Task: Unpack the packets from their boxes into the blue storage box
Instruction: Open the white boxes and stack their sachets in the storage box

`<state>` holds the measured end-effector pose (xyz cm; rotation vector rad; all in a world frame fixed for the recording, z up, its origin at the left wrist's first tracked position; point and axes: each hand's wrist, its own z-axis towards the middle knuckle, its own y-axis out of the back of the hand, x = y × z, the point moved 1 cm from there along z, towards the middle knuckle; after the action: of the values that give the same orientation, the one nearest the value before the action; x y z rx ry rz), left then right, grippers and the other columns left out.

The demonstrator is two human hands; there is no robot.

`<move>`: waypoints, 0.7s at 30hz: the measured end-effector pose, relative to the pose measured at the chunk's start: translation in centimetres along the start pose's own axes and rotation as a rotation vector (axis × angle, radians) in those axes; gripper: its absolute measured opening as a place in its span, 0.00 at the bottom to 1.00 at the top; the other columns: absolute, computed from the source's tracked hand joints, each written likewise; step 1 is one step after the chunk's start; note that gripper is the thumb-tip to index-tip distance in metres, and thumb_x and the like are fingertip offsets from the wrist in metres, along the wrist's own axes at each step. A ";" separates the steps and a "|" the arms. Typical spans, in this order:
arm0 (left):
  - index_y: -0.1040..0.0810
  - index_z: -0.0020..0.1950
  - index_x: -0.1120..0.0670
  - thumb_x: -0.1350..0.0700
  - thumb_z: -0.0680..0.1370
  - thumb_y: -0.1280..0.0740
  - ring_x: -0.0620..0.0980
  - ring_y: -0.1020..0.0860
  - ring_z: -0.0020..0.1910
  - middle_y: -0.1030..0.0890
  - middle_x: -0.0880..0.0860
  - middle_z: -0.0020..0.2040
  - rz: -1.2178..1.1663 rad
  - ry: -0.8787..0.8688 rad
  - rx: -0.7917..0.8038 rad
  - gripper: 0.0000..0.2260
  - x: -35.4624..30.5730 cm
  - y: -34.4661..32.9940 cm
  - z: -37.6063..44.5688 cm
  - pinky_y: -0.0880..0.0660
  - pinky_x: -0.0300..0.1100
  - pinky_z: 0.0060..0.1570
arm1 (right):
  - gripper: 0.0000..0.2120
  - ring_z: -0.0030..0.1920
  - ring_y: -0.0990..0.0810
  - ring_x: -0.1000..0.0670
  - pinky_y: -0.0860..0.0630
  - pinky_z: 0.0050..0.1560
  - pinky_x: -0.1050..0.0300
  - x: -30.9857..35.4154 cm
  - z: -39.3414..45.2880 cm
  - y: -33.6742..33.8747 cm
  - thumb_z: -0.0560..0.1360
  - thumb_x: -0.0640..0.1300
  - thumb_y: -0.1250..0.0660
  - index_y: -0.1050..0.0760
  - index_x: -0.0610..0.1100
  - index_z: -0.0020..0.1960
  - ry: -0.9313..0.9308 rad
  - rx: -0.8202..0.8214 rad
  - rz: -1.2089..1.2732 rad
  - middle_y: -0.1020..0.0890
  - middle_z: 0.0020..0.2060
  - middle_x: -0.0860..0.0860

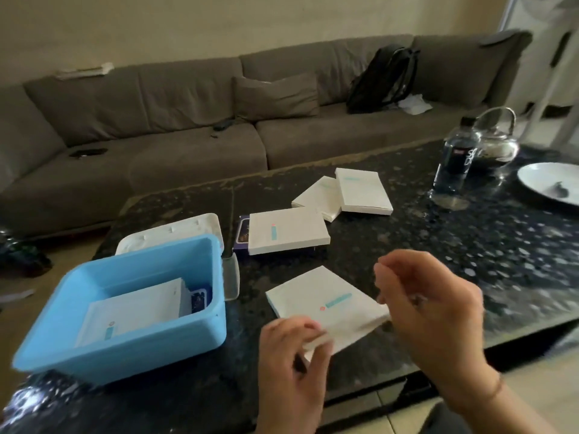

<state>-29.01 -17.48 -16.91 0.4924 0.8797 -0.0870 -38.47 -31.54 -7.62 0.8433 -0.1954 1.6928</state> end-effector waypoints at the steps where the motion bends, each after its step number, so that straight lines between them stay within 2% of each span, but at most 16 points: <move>1: 0.20 0.43 0.45 0.43 0.75 0.33 0.43 0.24 0.54 0.20 0.38 0.49 -0.071 0.142 -0.037 0.08 -0.9 0.3 0.9 0.27 0.34 0.54 | 0.01 0.32 0.21 0.59 0.26 0.34 0.71 0.1 -0.9 0.7 0.74 0.41 0.31 0.22 0.45 0.44 0.104 -0.052 -0.004 0.20 0.34 0.57; 2: 0.19 0.43 0.46 0.43 0.75 0.33 0.42 0.23 0.54 0.20 0.40 0.49 -0.135 0.264 -0.058 0.08 -1.6 0.5 1.7 0.26 0.35 0.53 | 0.02 0.32 0.22 0.59 0.27 0.33 0.70 0.1 -1.9 0.9 0.74 0.41 0.32 0.21 0.43 0.43 0.177 -0.054 -0.012 0.20 0.33 0.55; 4: 0.18 0.45 0.48 0.47 0.76 0.32 0.42 0.21 0.49 0.17 0.45 0.47 -0.241 0.416 -0.052 0.06 -2.3 1.1 3.3 0.25 0.33 0.47 | 0.04 0.32 0.23 0.59 0.26 0.32 0.65 -0.4 -3.5 0.5 0.74 0.41 0.31 0.20 0.42 0.43 0.255 0.065 -0.066 0.19 0.34 0.52; 7: 0.17 0.46 0.51 0.51 0.78 0.32 0.41 0.19 0.43 0.16 0.47 0.42 -0.318 0.429 -0.008 0.06 -3.0 1.6 4.7 0.26 0.28 0.39 | 0.04 0.39 0.17 0.55 0.21 0.33 0.59 -1.5 -5.0 -1.3 0.74 0.40 0.30 0.18 0.44 0.47 0.312 0.223 -0.174 0.16 0.46 0.52; 10: 0.18 0.45 0.52 0.50 0.78 0.32 0.41 0.19 0.42 0.16 0.48 0.41 -0.285 0.414 0.005 0.07 -3.0 1.6 5.1 0.26 0.28 0.39 | 0.07 0.43 0.16 0.53 0.20 0.34 0.58 -1.7 -5.1 -2.7 0.74 0.40 0.30 0.17 0.44 0.51 0.310 0.267 -0.186 0.16 0.54 0.52; 12: 0.18 0.45 0.53 0.51 0.78 0.32 0.41 0.19 0.40 0.16 0.49 0.40 -0.284 0.411 0.008 0.07 -2.9 1.6 5.1 0.26 0.29 0.39 | 0.08 0.41 0.16 0.53 0.21 0.30 0.57 -1.5 -4.8 -3.4 0.74 0.42 0.31 0.18 0.45 0.53 0.293 0.302 -0.221 0.17 0.55 0.54; 17: 0.18 0.45 0.52 0.52 0.77 0.31 0.39 0.20 0.41 0.17 0.47 0.40 -0.247 0.398 0.037 0.05 -3.0 1.5 4.9 0.27 0.27 0.38 | 0.12 0.26 0.24 0.51 0.30 0.20 0.57 -1.8 -4.2 -5.0 0.73 0.47 0.38 0.22 0.49 0.55 0.214 0.476 -0.449 0.19 0.50 0.57; 21: 0.17 0.45 0.49 0.49 0.77 0.31 0.46 0.20 0.47 0.17 0.47 0.43 -0.207 0.384 0.067 0.06 -2.6 1.5 4.8 0.25 0.33 0.43 | 0.13 0.22 0.27 0.48 0.29 0.18 0.55 -3.0 -4.4 -5.5 0.63 0.35 0.28 0.20 0.46 0.46 0.255 0.493 -0.507 0.19 0.39 0.52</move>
<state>-26.84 -18.61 -11.85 0.4872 1.3073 -0.2168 -35.16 -29.82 -14.34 0.9247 0.5885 1.3559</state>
